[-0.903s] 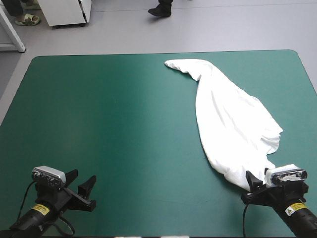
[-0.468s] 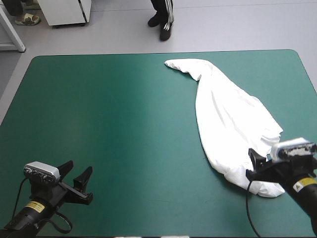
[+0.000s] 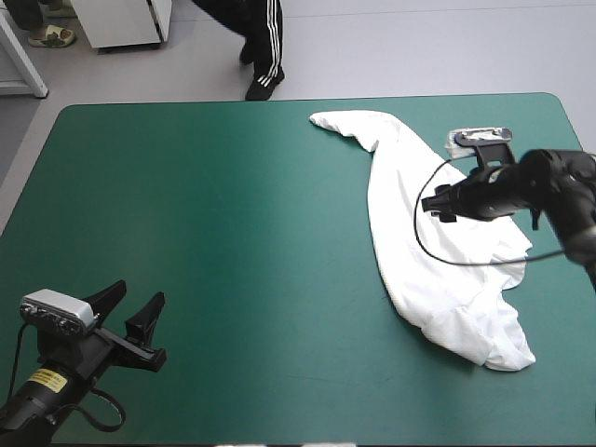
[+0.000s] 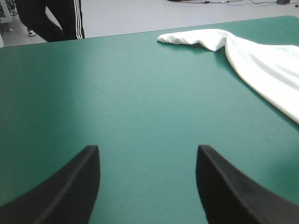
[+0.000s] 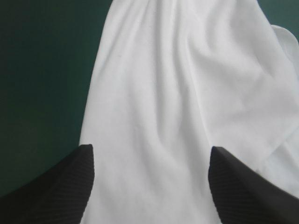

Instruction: Fold the cloth

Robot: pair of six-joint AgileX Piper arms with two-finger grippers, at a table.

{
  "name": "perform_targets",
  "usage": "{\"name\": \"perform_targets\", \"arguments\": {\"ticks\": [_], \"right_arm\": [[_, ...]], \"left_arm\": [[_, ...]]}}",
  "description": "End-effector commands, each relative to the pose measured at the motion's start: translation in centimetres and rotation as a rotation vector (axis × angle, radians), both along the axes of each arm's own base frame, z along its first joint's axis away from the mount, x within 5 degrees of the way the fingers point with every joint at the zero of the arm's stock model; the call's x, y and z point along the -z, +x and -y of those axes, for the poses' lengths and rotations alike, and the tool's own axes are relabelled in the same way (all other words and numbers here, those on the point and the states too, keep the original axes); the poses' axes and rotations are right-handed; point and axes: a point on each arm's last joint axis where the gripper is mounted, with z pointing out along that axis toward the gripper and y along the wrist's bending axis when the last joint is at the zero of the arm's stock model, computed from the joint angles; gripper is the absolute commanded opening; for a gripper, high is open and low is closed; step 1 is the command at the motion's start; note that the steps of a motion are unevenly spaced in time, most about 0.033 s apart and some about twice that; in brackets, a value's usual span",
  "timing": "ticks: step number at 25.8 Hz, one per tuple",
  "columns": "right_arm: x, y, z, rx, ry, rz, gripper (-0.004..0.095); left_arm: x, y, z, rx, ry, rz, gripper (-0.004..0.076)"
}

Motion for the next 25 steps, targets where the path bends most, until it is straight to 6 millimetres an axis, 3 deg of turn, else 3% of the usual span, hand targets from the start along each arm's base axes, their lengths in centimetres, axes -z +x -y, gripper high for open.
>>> {"name": "perform_targets", "arguments": {"ticks": [1, 6, 11, 20, 24, 25], "right_arm": [[-0.1, 4.2, -0.4, 0.015, -0.004, 0.012, 0.0660], [3.0, 9.7, -0.8, 0.025, -0.032, -0.044, 0.0660], [6.0, 13.6, -1.2, 0.015, -0.145, -0.095, 0.0661], [8.4, 15.6, -2.4, -0.004, -0.145, -0.125, 0.0661], [12.9, 16.4, -2.7, -0.012, -0.137, -0.265, 0.0646], [15.1, 16.6, -3.1, -0.010, -0.109, -0.342, 0.0576]], "left_arm": [[-1.6, 0.2, 0.0, -0.013, -0.042, 0.070, 0.0441], [-1.6, 0.2, 0.0, -0.015, -0.043, 0.075, 0.0441], [-1.7, 0.3, -0.1, -0.018, -0.044, 0.081, 0.0441], [-1.7, 0.3, 0.0, -0.017, -0.046, 0.079, 0.0441], [-1.7, 0.2, 0.0, -0.015, -0.046, 0.077, 0.0441], [-1.7, 0.2, 0.0, -0.015, -0.046, 0.077, 0.0441]]}}
